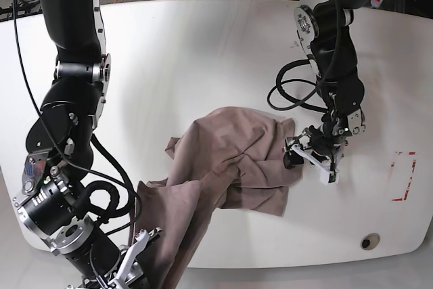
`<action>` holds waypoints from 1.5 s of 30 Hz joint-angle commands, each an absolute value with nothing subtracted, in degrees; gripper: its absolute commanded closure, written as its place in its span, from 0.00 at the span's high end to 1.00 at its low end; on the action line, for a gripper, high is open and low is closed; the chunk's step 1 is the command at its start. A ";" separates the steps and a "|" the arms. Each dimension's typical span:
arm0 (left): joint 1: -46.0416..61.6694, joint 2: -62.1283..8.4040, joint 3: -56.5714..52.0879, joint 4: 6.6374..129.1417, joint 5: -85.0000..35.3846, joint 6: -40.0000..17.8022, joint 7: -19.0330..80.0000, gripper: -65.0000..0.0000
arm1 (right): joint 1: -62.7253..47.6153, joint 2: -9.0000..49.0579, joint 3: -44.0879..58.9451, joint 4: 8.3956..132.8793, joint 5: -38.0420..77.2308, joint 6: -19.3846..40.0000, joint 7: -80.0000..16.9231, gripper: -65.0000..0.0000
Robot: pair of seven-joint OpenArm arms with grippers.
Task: Fold the T-shirt properly
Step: 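Grasp the shirt edge with the left gripper and pull it away from the right gripper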
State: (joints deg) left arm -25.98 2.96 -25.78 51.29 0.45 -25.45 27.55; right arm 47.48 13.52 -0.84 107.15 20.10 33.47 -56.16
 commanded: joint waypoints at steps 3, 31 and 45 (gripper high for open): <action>-27.56 2.86 -25.71 51.74 -1.45 -25.36 26.68 0.68 | 49.54 13.85 -0.57 107.74 20.53 33.19 -54.37 0.00; -27.56 2.86 -25.71 46.29 -8.13 -25.36 21.85 0.01 | 48.31 13.93 -0.66 107.74 20.53 33.19 -54.37 0.00; -22.73 2.15 -25.71 63.08 -11.03 -25.45 29.23 0.00 | 47.69 18.59 -0.04 107.74 20.44 32.84 -54.37 0.00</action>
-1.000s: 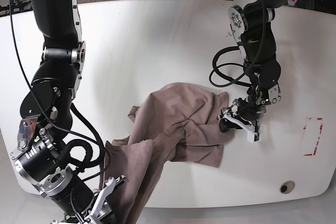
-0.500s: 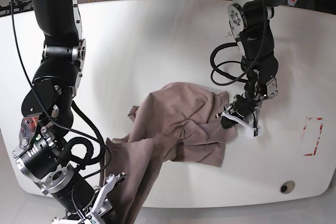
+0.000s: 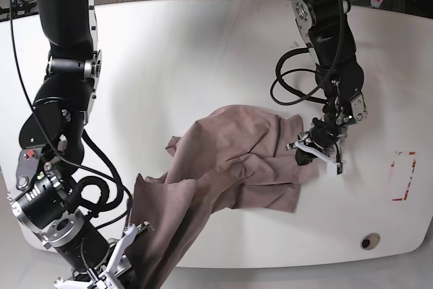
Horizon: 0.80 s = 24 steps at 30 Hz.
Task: Fold the T-shirt properly
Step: 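Grasp the shirt edge with the left gripper and pull it away from the right gripper, then lift the stretched shirt with both grippers and lay it flat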
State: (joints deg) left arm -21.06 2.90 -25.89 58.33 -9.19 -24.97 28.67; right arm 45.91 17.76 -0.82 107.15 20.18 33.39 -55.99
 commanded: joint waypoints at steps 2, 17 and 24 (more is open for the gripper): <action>-21.14 0.57 -25.71 68.26 -11.56 -25.54 32.57 0.00 | 45.76 19.12 2.33 107.74 20.44 32.75 -54.37 0.00; -10.33 -10.42 -25.89 92.26 -22.73 -25.36 43.03 0.00 | 33.27 21.14 11.91 107.82 20.44 32.66 -54.55 0.00; -9.71 -11.47 -33.19 96.22 -22.90 -25.54 51.03 0.01 | 27.74 21.14 14.20 107.82 20.44 32.66 -54.55 0.00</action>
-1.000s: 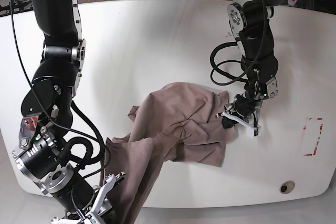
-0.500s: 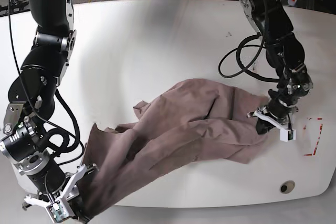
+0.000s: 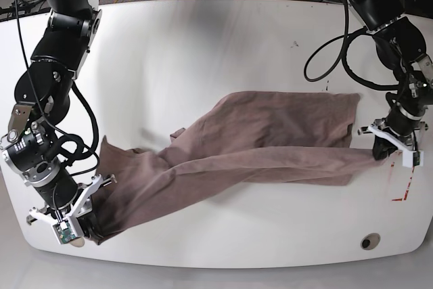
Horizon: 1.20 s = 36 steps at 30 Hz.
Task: Fold the T-shirt properly
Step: 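Lift the stretched shirt with both grippers and lay it flat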
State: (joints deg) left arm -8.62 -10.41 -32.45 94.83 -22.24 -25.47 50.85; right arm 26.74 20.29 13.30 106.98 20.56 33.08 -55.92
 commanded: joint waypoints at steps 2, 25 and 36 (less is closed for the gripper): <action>-9.71 -11.47 -34.59 97.45 -22.90 -25.63 52.00 0.00 | 26.59 21.05 14.29 107.82 20.44 32.66 -54.46 0.00; -21.93 -11.21 -35.21 99.82 -22.46 -25.36 54.73 0.00 | 34.15 21.14 14.37 91.82 20.44 32.57 -54.73 0.00; -33.80 -11.47 -32.75 104.57 -22.37 -25.36 58.07 0.00 | 52.88 21.23 13.85 72.75 20.44 32.57 -57.89 0.00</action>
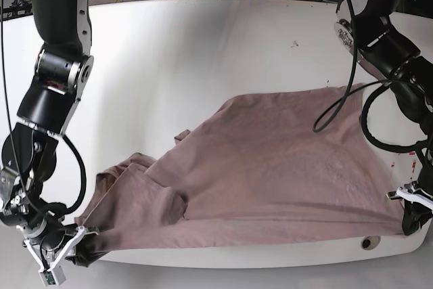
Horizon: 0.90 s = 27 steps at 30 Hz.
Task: Fold the T-shirt properly
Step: 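Lift the stretched shirt with both grippers and lay it flat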
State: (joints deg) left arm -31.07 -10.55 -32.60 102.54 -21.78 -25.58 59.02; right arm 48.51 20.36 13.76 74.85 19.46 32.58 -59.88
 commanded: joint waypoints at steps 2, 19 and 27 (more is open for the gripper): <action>-36.62 -11.47 -32.04 105.10 -21.67 -25.36 59.21 0.00 | 56.92 22.02 12.62 69.05 20.44 32.66 -57.98 0.00; -60.62 -17.63 -21.67 101.58 -19.56 -25.45 59.74 0.00 | 74.80 23.25 3.03 59.12 21.41 33.10 -61.14 0.00; -57.98 -17.71 -21.32 101.76 -19.65 -25.63 59.74 0.00 | 74.80 27.30 3.12 59.12 33.45 32.57 -63.78 0.00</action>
State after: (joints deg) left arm -57.21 -17.12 -21.32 101.16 -19.42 -25.56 61.23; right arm 72.27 25.74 2.66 58.08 30.74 32.88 -65.71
